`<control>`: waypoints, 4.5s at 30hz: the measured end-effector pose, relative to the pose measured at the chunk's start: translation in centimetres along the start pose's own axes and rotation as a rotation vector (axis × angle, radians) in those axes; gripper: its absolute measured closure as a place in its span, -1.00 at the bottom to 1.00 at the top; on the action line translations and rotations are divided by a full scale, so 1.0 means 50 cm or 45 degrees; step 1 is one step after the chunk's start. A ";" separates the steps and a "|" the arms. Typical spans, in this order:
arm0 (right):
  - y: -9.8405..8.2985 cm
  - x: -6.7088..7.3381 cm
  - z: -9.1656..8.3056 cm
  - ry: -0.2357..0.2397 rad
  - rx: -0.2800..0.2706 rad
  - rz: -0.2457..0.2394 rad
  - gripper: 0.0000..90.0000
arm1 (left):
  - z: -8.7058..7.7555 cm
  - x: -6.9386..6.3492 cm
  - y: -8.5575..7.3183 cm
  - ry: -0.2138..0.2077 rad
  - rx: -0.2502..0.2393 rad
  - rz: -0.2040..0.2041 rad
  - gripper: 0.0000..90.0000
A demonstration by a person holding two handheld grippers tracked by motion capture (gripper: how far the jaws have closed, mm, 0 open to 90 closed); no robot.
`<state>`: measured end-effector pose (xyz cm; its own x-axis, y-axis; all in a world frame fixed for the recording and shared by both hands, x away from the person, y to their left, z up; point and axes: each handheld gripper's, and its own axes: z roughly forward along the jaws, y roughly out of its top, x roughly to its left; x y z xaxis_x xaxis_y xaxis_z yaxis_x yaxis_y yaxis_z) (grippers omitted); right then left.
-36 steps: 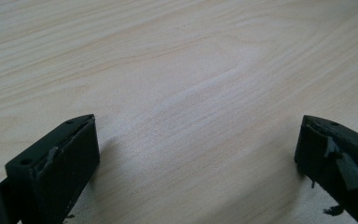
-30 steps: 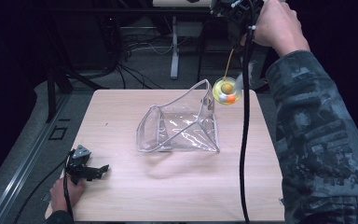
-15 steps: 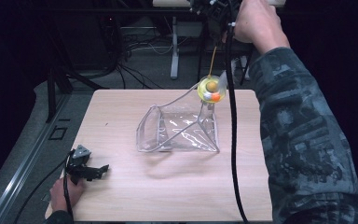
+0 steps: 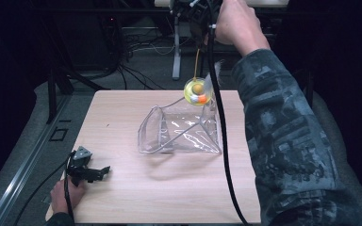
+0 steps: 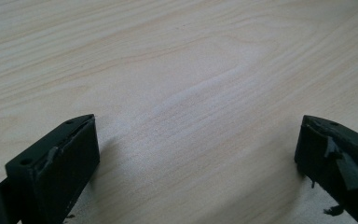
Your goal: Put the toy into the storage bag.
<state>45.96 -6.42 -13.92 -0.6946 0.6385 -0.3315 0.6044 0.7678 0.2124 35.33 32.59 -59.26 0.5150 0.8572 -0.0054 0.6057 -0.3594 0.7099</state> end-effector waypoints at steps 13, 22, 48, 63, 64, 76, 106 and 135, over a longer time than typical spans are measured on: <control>0.041 0.038 0.040 0.071 -0.002 -0.044 0.95 | 0.000 0.000 0.000 0.000 0.001 0.004 -1.00; 0.046 0.051 0.097 0.113 0.031 -0.051 0.95 | 0.000 0.001 0.000 0.000 0.001 0.005 -1.00; -0.006 0.072 0.275 0.258 0.137 -0.009 0.95 | 0.000 0.000 0.000 0.000 -0.003 -0.003 -1.00; -0.032 0.089 0.359 0.301 0.210 0.015 0.95 | 0.000 0.000 0.000 0.000 -0.003 -0.003 -1.00; -0.034 0.089 0.361 0.300 0.217 0.015 0.95 | 0.000 0.000 0.000 0.000 -0.003 0.000 -1.00; -0.048 0.086 0.387 0.264 0.260 0.044 0.94 | 0.000 0.000 0.000 0.000 -0.001 0.003 -1.00; -0.141 0.034 0.316 0.296 0.027 0.186 -0.51 | 0.000 0.000 0.000 0.000 -0.001 0.003 -1.00; -0.417 -0.007 0.375 0.269 -0.043 0.497 -1.00 | 0.001 0.000 0.000 0.005 -0.007 0.001 -1.00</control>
<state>40.93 -23.65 -35.44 -0.4836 0.8749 -0.0258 0.8265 0.4661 0.3157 35.35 32.57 -59.30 0.5131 0.8583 -0.0020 0.6018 -0.3580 0.7139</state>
